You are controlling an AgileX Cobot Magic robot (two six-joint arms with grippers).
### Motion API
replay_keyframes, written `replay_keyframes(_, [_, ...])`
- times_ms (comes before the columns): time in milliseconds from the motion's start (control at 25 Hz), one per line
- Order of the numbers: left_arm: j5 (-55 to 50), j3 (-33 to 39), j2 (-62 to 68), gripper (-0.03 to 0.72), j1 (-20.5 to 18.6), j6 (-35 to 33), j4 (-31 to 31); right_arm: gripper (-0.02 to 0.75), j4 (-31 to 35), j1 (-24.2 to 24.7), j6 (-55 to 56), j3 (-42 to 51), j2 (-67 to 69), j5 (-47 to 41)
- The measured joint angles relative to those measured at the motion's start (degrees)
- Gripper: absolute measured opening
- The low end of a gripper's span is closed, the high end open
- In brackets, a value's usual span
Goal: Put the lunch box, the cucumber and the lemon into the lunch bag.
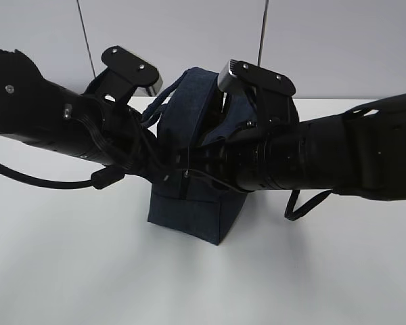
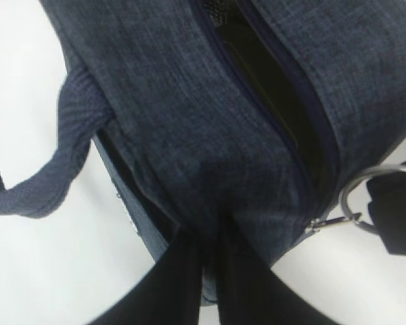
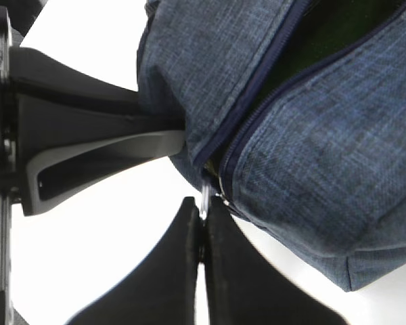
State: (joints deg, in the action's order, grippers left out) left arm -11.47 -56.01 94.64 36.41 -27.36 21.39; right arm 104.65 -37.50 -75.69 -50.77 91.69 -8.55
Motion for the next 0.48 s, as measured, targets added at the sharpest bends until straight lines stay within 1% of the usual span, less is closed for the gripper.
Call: replay_keyframes(480, [-1.2, -0.1, 0.0, -0.003, 0.0, 0.0, 0.0, 0.0, 0.0, 0.0, 0.0, -1.5, 0.0, -0.5])
